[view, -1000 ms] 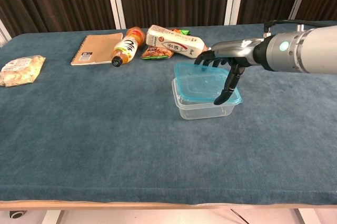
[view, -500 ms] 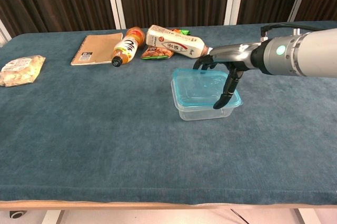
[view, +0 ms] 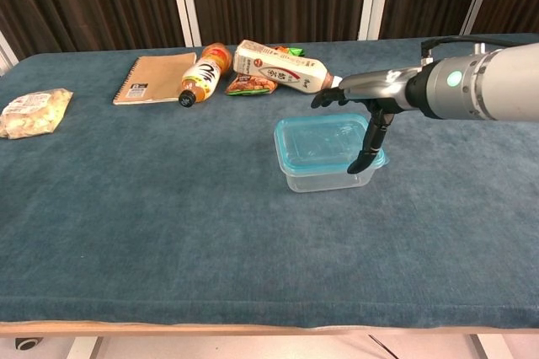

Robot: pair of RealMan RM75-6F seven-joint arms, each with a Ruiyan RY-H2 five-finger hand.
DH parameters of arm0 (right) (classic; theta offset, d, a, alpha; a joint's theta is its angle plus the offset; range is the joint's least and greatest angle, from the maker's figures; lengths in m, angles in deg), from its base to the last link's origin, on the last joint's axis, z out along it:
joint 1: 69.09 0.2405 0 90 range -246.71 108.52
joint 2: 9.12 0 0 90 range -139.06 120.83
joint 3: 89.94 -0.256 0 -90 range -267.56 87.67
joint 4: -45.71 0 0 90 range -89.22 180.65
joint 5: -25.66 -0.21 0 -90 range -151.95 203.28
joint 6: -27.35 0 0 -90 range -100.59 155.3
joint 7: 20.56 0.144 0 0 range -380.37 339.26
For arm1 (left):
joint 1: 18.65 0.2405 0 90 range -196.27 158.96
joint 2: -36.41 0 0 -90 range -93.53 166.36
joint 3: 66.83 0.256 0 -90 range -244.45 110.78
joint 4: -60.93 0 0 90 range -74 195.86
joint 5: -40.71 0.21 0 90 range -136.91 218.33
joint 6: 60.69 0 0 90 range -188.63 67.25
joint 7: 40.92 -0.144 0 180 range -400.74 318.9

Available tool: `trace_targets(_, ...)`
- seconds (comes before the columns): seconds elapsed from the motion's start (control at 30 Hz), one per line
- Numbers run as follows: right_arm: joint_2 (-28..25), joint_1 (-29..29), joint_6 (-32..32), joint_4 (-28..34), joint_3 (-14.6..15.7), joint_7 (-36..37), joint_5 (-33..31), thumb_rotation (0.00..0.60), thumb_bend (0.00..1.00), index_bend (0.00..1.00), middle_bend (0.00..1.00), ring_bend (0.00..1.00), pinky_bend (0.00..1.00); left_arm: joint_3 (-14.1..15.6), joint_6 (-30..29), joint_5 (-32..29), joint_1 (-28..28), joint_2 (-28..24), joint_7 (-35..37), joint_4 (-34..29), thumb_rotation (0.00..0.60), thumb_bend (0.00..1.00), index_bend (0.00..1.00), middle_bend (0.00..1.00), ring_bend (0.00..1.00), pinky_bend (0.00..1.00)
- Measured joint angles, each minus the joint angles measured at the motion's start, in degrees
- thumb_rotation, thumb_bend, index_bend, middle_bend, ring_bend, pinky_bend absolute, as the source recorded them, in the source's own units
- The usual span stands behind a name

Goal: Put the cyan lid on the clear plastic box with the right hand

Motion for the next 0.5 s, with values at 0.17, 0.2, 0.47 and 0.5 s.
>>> trace_targets(0.17, -1.86, -0.99, -0.89, 2.18, 0.02, 0.88, 2.92, 0.6, 0.04, 0.01, 0.0, 0.0, 0.0, -0.07, -0.77, 0.0, 0.42, -0.31, -0.06, -0.39, 0.6, 0.32, 0.0, 0.12, 0.15, 0.09)
trace_targets(0.2, -2.36, -1.33, -1.06, 2.73, 0.02, 1.24, 3.89, 0.6, 0.06, 0.04, 0.0, 0.0, 0.0, -0.09, -0.79, -0.04, 0.45, -0.33, -0.03, -0.42, 0.6, 0.32, 0.0, 0.12, 0.15, 0.09)
trace_targets(0.47, -7.27, -5.25, -1.98, 5.34, 1.95, 3.63, 12.3, 0.6, 0.46, 0.29, 0.0, 0.0, 0.0, 0.03, -0.1, 0.26, 0.1, -0.06, -0.4, -0.51, 0.6, 0.32, 0.0, 0.12, 0.15, 0.09)
trace_targets(0.5, -7.21, -5.41, -1.91, 5.05, 2.09, 3.71, 12.34, 0.6, 0.48, 0.29, 0.0, 0.0, 0.0, 0.04, -0.06, 0.33, 0.05, -0.04, -0.52, -0.57, 0.6, 0.32, 0.0, 0.12, 0.15, 0.09)
